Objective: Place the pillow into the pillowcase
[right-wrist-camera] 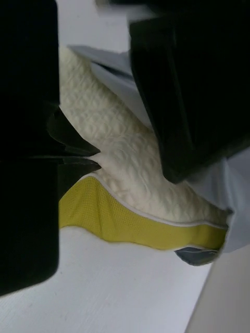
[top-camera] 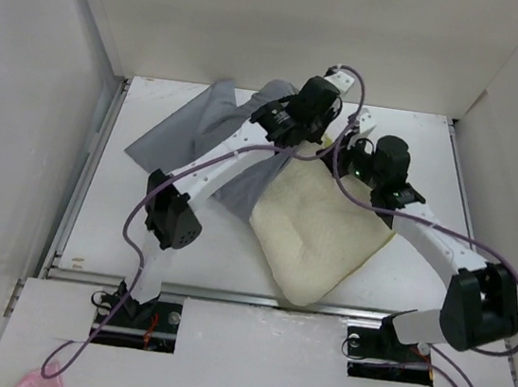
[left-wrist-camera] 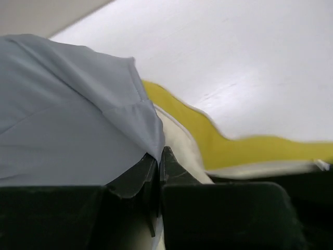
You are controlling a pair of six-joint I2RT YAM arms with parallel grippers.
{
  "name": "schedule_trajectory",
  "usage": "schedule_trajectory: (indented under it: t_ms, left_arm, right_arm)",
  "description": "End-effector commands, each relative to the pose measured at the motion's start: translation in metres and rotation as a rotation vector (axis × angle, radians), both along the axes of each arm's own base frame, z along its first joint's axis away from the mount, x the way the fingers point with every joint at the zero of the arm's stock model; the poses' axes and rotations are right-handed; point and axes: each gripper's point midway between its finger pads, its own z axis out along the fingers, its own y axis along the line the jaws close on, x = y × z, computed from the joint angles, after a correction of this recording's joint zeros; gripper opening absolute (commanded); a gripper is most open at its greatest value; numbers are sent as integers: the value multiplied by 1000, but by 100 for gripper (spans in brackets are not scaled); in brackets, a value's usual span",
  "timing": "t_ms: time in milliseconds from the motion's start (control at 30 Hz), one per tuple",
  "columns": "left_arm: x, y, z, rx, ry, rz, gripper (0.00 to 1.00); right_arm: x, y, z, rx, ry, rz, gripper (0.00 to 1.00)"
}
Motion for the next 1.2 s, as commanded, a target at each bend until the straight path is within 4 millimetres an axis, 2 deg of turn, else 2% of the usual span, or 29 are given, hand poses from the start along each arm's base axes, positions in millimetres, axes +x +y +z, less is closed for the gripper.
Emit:
schedule_trajectory:
  t_ms: [0, 33, 67, 100, 133, 167, 233, 267, 300, 367, 400, 467, 500, 567, 600, 633, 667, 700, 733, 767, 800, 900, 967, 1000, 1067, 1100, 1167]
  left_arm:
    - [-91, -58, 98, -173, -151, -272, 0]
    - [-105, -62, 102, -187, -155, -304, 0]
    - [-123, -69, 80, -169, -104, -365, 0]
    - [-139, -75, 75, -185, -77, -415, 0]
    - [-161, -82, 77, -219, -61, -480, 0]
    - [-177, -85, 42, -187, 20, -527, 0]
    - [-216, -94, 17, -223, 123, -639, 0]
    - [-220, -101, 4, -255, 149, -656, 0]
    - [-248, -100, -29, -251, 258, -720, 0]
    - [-271, -103, -50, -253, 332, -733, 0]
    - [-273, -96, -71, -219, 364, -684, 0]
    - [-249, -88, -79, -194, 326, -551, 0]
    - [-239, -81, -83, -191, 337, -469, 0]
    - [-201, -72, -79, -183, 279, -306, 0]
    - [-181, -60, -76, -184, 268, -225, 0]
    - [-169, -59, -72, -190, 252, -184, 0]
    - [-156, -53, -65, -200, 230, -129, 0]
    - [-147, -50, -66, -200, 233, -97, 17]
    - [-136, -41, -68, -186, 243, -66, 82]
    - [-127, -41, -53, -207, 216, -51, 92]
    - [-126, -42, -47, -209, 202, -61, 98]
    - [-109, -30, -15, -224, 125, -29, 100]
    - [-99, -23, -3, -214, 86, -8, 100]
    - [-94, -18, 10, -217, 54, 24, 100]
    - [-84, -9, 22, -198, 6, 50, 100]
    - [-76, -4, 37, -213, -28, 68, 100]
    - [-64, -7, 33, -179, -39, 73, 100]
  right_arm:
    - [-3, 1, 69, 200, -185, -86, 0]
    - [-2, -8, 57, 210, -165, -146, 0]
    - [-6, -12, 73, 260, -209, -160, 0]
    - [-10, -13, 75, 315, -191, -171, 0]
    - [-9, -21, 76, 349, -196, -206, 0]
    - [-15, -24, 75, 402, -221, -210, 0]
    - [-26, -27, 79, 456, -246, -201, 0]
    - [-28, -34, 69, 478, -225, -242, 0]
    - [-31, -41, 77, 492, -252, -257, 0]
    - [-38, -43, 76, 489, -247, -257, 0]
    - [-43, -41, 72, 465, -242, -235, 0]
    - [-60, -38, 82, 447, -274, -171, 0]
    - [-72, -31, 72, 431, -254, -111, 0]
    - [-86, -38, 72, 442, -248, -119, 0]
    - [-89, -42, 69, 442, -244, -137, 0]
    - [-91, -45, 53, 428, -192, -163, 0]
    - [-97, -48, 63, 424, -228, -160, 0]
    - [-100, -50, 56, 409, -217, -163, 0]
    - [-98, -55, 54, 406, -207, -202, 0]
    - [-99, -56, 50, 390, -176, -207, 0]
    - [-96, -58, 48, 365, -171, -221, 0]
    - [-94, -58, 38, 355, -103, -239, 0]
    - [-93, -57, 27, 349, -56, -248, 0]
    - [-92, -56, 19, 335, -30, -252, 0]
    - [-98, -46, 16, 331, -12, -194, 0]
    - [-98, -46, 13, 331, -12, -194, 0]
    - [-103, -40, 8, 298, -25, -166, 0]
